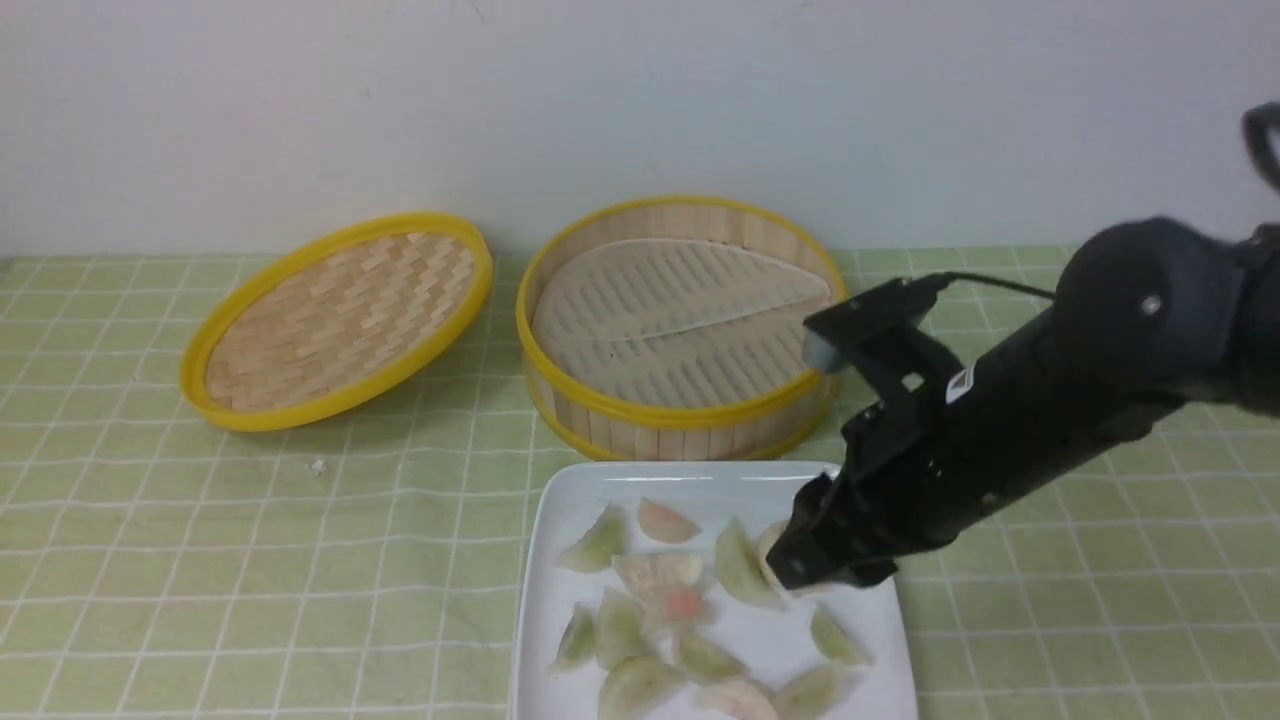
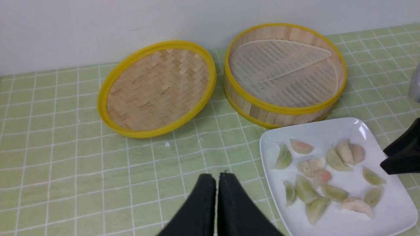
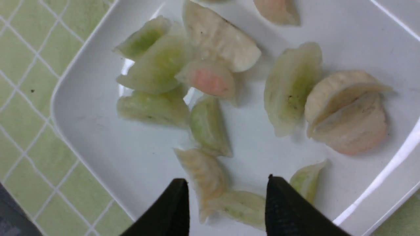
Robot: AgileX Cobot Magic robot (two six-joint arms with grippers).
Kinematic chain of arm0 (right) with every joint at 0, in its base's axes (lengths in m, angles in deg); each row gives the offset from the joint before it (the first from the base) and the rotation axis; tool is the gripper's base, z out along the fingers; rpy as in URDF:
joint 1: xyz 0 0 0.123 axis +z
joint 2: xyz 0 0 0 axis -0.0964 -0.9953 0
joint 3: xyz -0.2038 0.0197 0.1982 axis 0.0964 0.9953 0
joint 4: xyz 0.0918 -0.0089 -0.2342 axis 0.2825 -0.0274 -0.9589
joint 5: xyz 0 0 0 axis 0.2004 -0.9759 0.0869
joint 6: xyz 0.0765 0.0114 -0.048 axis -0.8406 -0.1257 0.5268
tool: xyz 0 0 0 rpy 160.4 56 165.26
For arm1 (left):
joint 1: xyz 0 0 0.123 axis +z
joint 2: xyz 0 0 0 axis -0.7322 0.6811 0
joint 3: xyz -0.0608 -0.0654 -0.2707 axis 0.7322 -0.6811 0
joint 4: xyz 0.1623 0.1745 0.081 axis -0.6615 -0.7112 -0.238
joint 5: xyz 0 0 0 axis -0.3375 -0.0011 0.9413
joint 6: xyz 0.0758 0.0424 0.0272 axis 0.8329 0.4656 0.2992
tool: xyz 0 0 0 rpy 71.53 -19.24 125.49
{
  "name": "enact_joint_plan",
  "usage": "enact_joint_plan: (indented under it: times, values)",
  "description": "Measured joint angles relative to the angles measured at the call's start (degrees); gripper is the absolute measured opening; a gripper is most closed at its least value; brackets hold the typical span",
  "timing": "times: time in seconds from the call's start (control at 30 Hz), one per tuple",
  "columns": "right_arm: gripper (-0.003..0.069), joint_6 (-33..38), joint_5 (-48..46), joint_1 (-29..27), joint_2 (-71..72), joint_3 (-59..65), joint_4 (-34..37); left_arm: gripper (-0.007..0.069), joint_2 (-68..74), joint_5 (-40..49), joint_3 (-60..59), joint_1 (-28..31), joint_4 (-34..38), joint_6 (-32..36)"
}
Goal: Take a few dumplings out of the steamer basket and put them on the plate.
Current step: Use the right arm to put the dumpling into the plate
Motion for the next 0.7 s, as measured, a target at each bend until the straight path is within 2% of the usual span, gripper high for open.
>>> enact_joint_plan:
  times: [0.03, 0.13, 0.23, 0.4, 0.47, 0.5, 0.6, 0.7]
  values:
    - [0.0235, -0.9, -1.3, -0.4, 1.5, -1.2, -0.4, -0.0006, 0.0, 0.0, 0.0, 0.0, 0.1, 0.1]
    - [0.0064, -4.4, -6.1, -3.8, 11.9, -6.4, -2.4, -0.0006, 0.0, 0.0, 0.0, 0.0, 0.1, 1.2]
    - [0.0005, -6.2, -5.9, -7.3, 22.0, -7.8, -3.4, -0.0006, 0.0, 0.0, 0.0, 0.0, 0.1, 2.0]
    - [-0.0012, -10.1, -3.4, -13.1, 41.9, -7.0, -7.5, -0.0006, 0.0, 0.0, 0.0, 0.0, 0.1, 2.1]
    - [-0.0013, -11.0, -2.6, -13.8, 46.1, -5.9, -8.3, -0.0006, 0.0, 0.0, 0.0, 0.0, 0.1, 2.1]
    - [-0.0013, -12.8, -0.4, -14.9, 54.6, -2.1, -9.1, -0.0006, 0.0, -0.1, -0.4, 0.0, 0.1, 2.3]
    - [-0.0013, -14.2, 2.7, -15.2, 63.0, 2.6, -9.4, -0.0006, 0.0, -0.7, -1.0, 0.0, 0.1, 2.8]
    - [-0.0013, -17.1, 9.9, -15.3, 75.1, 12.0, -10.3, -0.0006, 0.0, -3.3, -2.7, 0.0, 0.3, 3.3]
